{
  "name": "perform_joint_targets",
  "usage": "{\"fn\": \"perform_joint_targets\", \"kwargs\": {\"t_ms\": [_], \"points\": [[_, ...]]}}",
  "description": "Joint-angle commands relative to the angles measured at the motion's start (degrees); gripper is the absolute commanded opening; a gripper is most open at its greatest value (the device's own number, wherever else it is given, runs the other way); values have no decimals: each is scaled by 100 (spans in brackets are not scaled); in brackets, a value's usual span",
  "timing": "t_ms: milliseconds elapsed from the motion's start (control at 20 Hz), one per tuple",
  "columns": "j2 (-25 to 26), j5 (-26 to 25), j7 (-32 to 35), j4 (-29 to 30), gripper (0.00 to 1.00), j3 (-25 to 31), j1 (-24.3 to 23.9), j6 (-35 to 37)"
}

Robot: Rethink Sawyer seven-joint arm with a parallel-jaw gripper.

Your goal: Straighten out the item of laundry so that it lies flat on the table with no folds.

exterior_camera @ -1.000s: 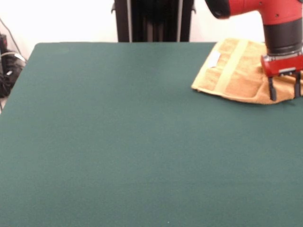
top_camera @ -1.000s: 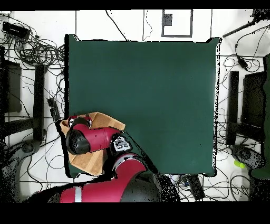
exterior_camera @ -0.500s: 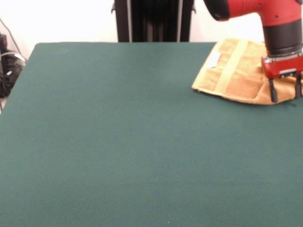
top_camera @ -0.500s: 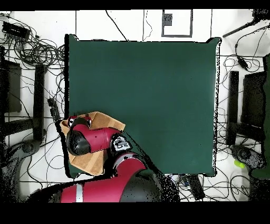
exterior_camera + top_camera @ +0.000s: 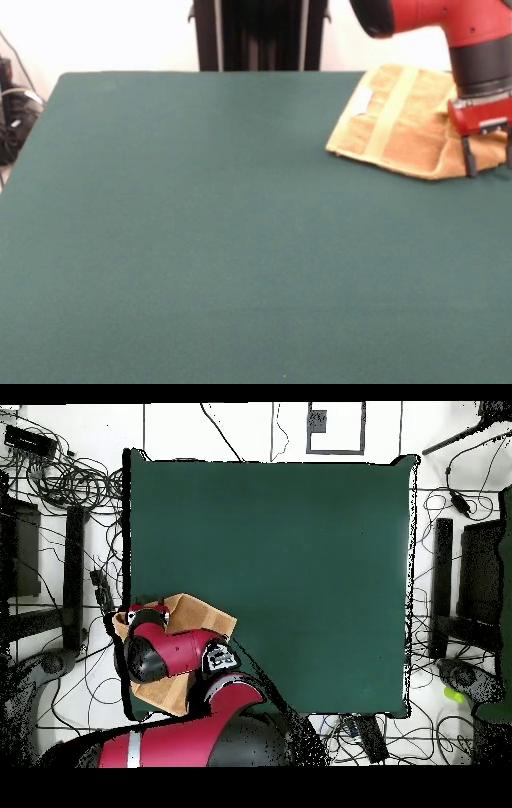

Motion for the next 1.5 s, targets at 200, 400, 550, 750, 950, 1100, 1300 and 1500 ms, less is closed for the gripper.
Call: {"fn": "perform_joint_targets", "kwargs": {"t_ms": [200, 400, 550, 750, 950, 1100, 1300, 1500], "points": [[278, -160, 773, 73, 100, 469, 24, 323], [243, -259, 739, 75, 100, 558, -149, 431], [-6, -276, 708, 89, 100, 680, -435, 721], [-904, -165, 662, 400, 100, 1231, -1109, 1669], [-1509, -27, 633, 745, 100, 1728, -1596, 2249], [-1754, 48, 585, 876, 100, 1996, -1878, 2607], [-1741, -40, 638, 979, 100, 2142, -2048, 2534], [-1165, -437, 864, 1081, 100, 1767, -1654, 1463]]}}
